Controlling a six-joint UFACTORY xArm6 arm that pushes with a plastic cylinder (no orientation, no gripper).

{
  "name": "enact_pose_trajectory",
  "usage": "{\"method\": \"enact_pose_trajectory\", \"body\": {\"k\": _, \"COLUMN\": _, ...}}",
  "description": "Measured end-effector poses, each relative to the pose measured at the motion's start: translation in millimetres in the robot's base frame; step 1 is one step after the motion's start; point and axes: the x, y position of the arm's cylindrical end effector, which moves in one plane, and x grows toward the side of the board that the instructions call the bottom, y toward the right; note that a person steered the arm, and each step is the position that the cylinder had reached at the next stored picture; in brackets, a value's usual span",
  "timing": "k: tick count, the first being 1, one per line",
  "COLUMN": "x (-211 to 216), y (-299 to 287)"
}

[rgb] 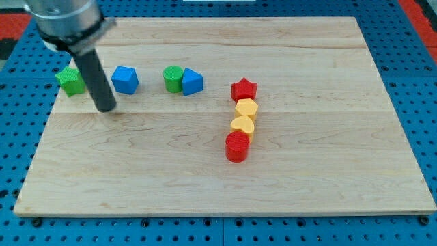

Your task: Move the blue cube closer to the green circle

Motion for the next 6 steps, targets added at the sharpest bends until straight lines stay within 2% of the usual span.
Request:
{"method": "enact_pose_trajectory", "body": {"k": 2, "x": -30.3, "y": 8.8}}
{"method": "enact_pose_trajectory", "body": {"k": 4, "x": -80.2, "y": 7.8}}
{"method": "enact_pose_trajectory", "body": {"k": 6, "x": -41.4, "y": 96.5}}
